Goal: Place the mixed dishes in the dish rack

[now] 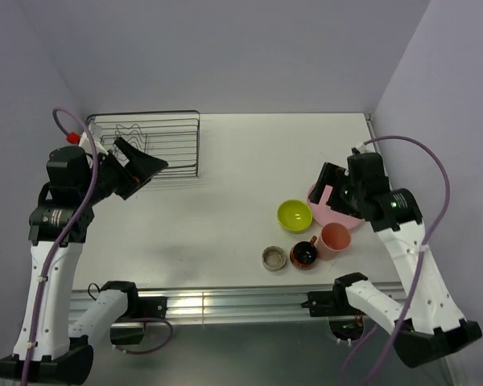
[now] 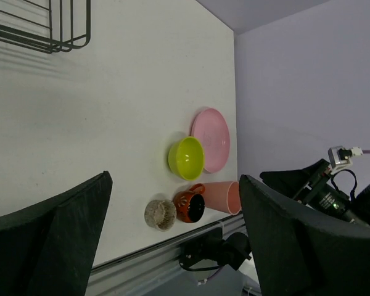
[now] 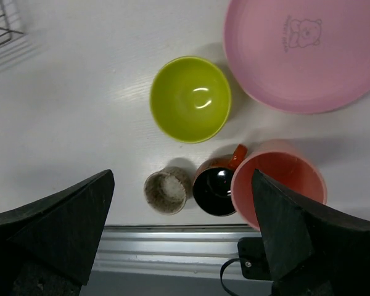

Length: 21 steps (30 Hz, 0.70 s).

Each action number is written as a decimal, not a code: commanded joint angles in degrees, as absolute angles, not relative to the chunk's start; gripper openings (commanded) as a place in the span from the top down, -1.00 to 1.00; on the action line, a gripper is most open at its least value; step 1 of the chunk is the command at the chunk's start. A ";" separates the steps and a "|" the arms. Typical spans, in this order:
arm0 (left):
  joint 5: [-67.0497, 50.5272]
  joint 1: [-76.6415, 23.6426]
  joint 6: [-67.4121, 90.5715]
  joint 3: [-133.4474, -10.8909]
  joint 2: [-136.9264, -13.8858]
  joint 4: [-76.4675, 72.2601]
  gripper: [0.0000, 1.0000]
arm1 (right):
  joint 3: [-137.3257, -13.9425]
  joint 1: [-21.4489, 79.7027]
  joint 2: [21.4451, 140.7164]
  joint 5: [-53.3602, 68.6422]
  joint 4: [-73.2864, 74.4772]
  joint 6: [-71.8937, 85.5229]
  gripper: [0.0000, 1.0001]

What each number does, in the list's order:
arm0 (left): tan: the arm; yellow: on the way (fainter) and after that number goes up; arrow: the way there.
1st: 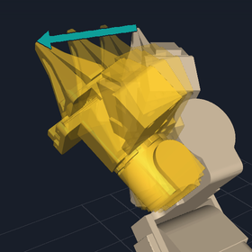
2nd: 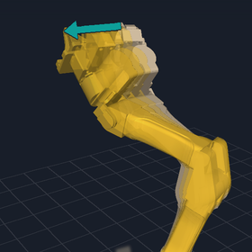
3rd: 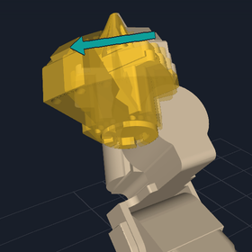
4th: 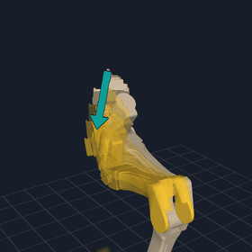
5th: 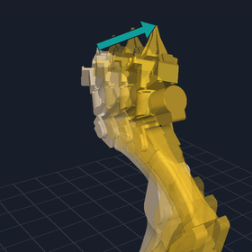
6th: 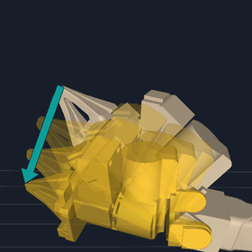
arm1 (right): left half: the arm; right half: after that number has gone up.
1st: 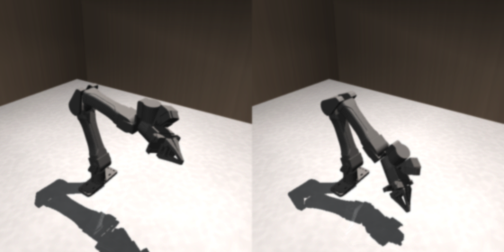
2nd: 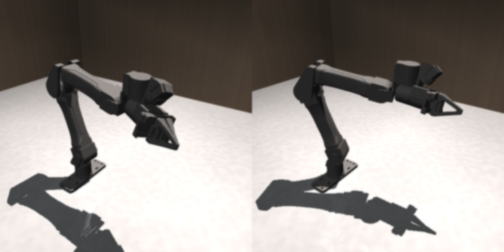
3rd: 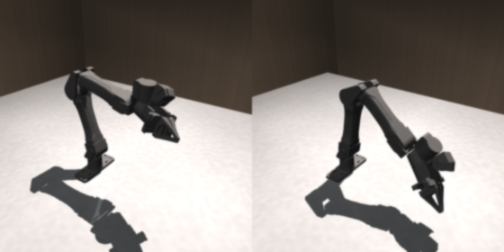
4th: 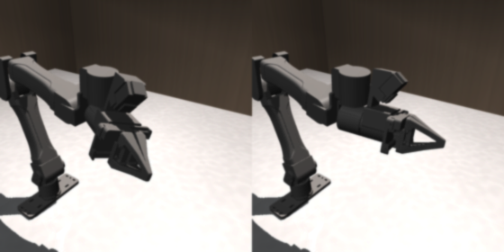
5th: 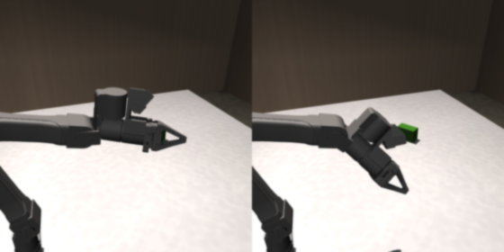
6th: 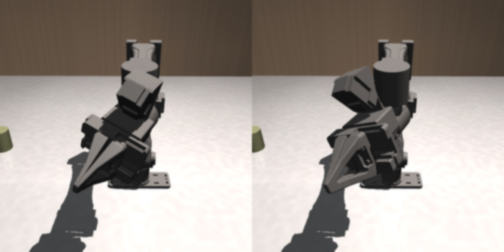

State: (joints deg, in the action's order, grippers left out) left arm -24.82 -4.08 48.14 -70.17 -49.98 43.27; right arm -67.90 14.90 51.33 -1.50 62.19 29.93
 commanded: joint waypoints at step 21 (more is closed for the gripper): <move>-22.41 -21.53 34.02 -87.54 -78.66 55.46 -0.38 | -57.66 8.88 75.49 3.51 48.88 24.70 -0.68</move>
